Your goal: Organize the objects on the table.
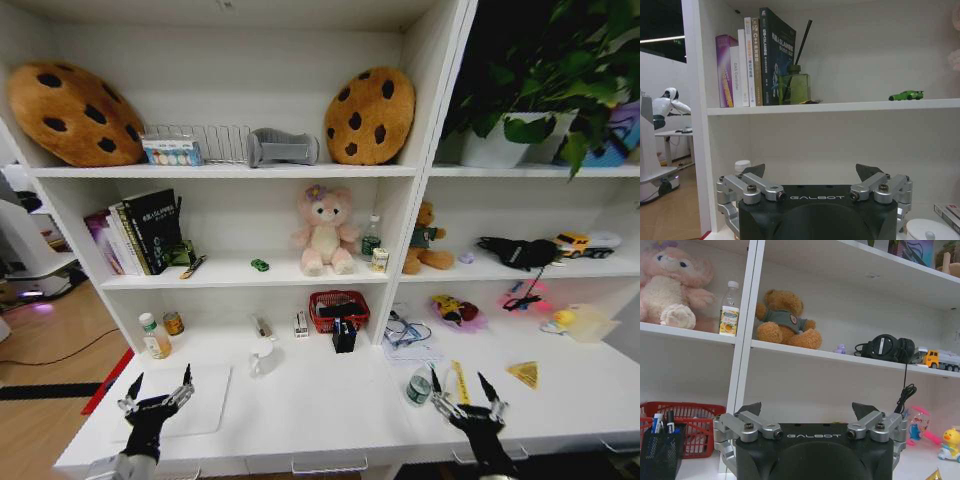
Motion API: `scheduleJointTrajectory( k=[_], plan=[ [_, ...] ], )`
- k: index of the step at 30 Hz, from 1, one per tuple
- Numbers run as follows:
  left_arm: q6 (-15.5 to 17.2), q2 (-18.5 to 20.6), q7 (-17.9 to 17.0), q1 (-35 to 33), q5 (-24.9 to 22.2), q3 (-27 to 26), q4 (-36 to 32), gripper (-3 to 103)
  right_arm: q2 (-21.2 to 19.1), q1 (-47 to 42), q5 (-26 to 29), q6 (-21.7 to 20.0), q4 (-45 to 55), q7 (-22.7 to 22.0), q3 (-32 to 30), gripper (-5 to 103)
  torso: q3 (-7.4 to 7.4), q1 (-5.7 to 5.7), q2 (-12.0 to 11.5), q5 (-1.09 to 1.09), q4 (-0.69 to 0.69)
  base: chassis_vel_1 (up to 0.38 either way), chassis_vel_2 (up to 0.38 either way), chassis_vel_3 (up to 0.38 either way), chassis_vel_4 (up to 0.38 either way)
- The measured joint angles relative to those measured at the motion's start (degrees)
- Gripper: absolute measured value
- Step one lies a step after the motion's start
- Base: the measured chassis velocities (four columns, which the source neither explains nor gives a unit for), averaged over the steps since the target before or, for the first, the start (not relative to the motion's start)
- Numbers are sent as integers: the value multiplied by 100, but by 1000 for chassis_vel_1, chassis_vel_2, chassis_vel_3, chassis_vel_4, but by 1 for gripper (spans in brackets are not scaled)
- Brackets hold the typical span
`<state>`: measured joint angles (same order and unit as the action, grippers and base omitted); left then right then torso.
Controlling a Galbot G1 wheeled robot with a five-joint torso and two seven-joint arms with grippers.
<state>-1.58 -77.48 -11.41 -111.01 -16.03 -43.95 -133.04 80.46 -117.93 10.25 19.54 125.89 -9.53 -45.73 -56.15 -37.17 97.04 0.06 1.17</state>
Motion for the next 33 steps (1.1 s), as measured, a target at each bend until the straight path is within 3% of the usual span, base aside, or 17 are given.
scheduleJointTrajectory(
  k=[4, 6, 8, 9, 14, 22, 33],
  plan=[
    [-5, 105, 389, -21, -187, -24, -95, 99, -34, -124, 3, 129, 77, 16, -40, 102, 0, 0, 0, -2, 0, 0, 0, 0, 0],
    [-109, 210, 1217, -161, -284, -76, -197, 100, -31, -127, -100, 126, 235, -53, 126, 93, 0, 0, 0, 0, -1, 0, 0, 0, 0],
    [-135, 231, 1351, -191, -265, -87, -217, 100, -31, -137, -120, 115, 282, -53, 178, 93, 0, 0, 0, -1, -1, 0, 0, 0, 0],
    [-174, 262, 1532, -239, -122, -94, -258, 100, -46, -192, -204, 82, 426, -42, 367, 88, 0, 0, 0, -1, -1, 0, 0, 0, 0],
    [-188, 145, 1411, -245, 228, -91, -273, 100, -185, -201, -340, -215, 764, -113, 991, 91, 0, 0, 0, -1, 0, 0, 0, 0, 0],
    [-151, 12, 1188, -317, 293, -126, -388, 100, -684, 148, -128, -938, 1278, -201, 1102, 89, 0, 0, 0, 0, -1, 0, 0, 0, 0],
    [-143, -44, 1115, -293, 284, -86, -329, 99, -594, 55, -64, -1066, 1498, -71, 1141, 89, 0, 0, 0, -1, 0, 0, 0, 0, 0]
  ],
)
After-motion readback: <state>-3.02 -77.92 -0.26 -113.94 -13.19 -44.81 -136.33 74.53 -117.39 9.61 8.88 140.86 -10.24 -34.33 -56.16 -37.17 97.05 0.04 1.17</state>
